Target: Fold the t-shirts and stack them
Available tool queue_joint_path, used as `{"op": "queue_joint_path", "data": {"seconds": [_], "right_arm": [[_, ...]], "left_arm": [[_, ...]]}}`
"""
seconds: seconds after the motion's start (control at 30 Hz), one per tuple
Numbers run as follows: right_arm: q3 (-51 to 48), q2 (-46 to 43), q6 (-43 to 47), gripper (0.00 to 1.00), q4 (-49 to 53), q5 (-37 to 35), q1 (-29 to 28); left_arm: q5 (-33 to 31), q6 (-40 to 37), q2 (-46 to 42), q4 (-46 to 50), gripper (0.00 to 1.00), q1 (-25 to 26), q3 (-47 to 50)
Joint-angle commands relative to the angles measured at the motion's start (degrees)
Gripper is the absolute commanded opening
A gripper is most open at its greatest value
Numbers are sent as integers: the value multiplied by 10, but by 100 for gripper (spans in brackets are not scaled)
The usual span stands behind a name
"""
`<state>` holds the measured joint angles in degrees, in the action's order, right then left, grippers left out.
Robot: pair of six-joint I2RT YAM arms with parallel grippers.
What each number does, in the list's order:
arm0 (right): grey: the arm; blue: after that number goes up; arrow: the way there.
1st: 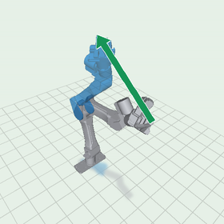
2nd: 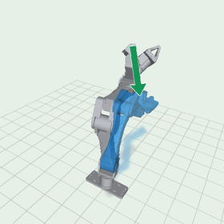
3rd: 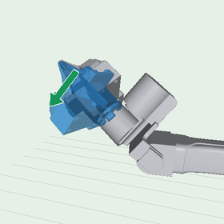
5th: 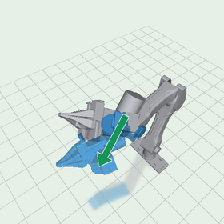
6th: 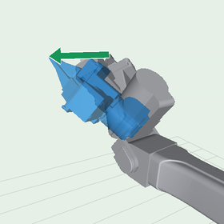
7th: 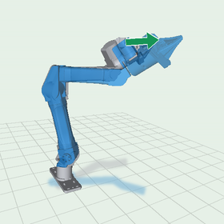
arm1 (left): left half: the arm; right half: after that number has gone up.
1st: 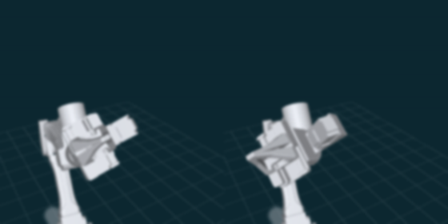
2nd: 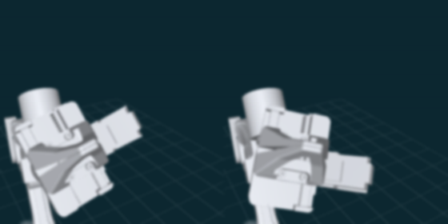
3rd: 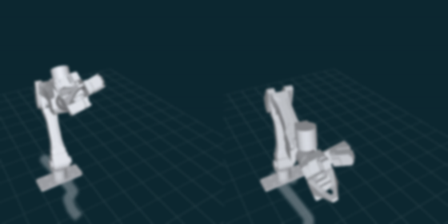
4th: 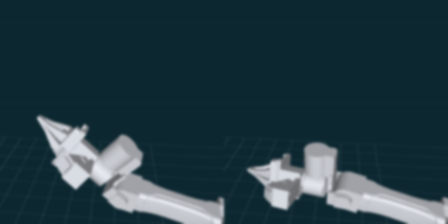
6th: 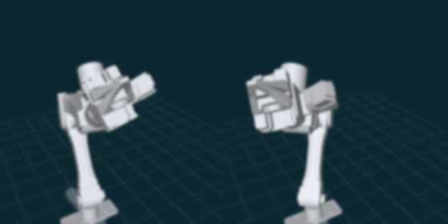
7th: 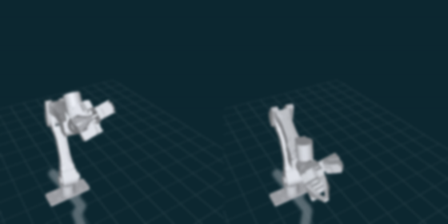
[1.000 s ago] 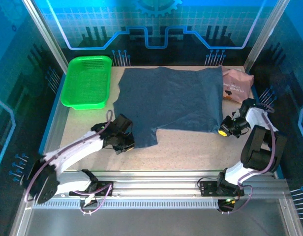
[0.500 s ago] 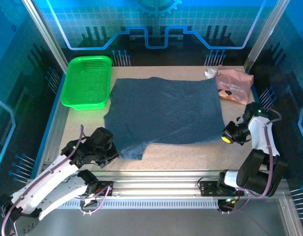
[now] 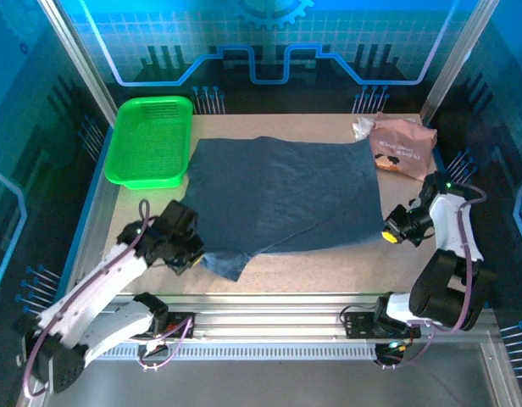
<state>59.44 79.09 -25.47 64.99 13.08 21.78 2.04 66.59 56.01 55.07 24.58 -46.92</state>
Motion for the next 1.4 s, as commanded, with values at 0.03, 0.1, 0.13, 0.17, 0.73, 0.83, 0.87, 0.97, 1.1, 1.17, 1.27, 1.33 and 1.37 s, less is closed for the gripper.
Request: {"op": "queue_joint_path", "data": {"seconds": [0.03,0.1,0.13,0.17,0.73,0.83,0.87,0.97,1.1,1.17,1.27,1.33,1.37], "right_arm": [[51,57,-3,0,-27,7,-10],[71,83,1,0,-37,5,-11],[82,96,2,0,-41,5,-11],[94,110,4,0,-45,6,-11],[161,237,30,0,-68,5,-16],[171,253,32,0,-70,5,-16],[174,258,32,0,-71,5,-16],[185,275,34,0,-72,5,-16],[202,301,35,0,-73,6,-20],[209,312,32,0,-76,5,-20],[223,332,29,0,-79,13,-22],[232,345,26,0,-80,13,-21],[237,352,25,0,-81,14,-21]], "left_arm": [[30,-120,56,-34,0,-80,-80],[38,-157,86,-36,0,-104,-105],[44,-172,101,-37,0,-115,-116],[49,-185,114,-43,0,-122,-125],[54,-334,316,-69,0,-134,-292],[48,-355,345,-65,0,-134,-321],[45,-362,355,-63,0,-135,-332],[41,-377,383,-63,0,-135,-359],[37,-392,422,-64,0,-135,-400],[33,-396,439,-65,0,-135,-416],[26,-404,464,-67,0,-136,-434],[24,-407,479,-69,0,-137,-443],[24,-408,486,-72,0,-138,-446]]}}
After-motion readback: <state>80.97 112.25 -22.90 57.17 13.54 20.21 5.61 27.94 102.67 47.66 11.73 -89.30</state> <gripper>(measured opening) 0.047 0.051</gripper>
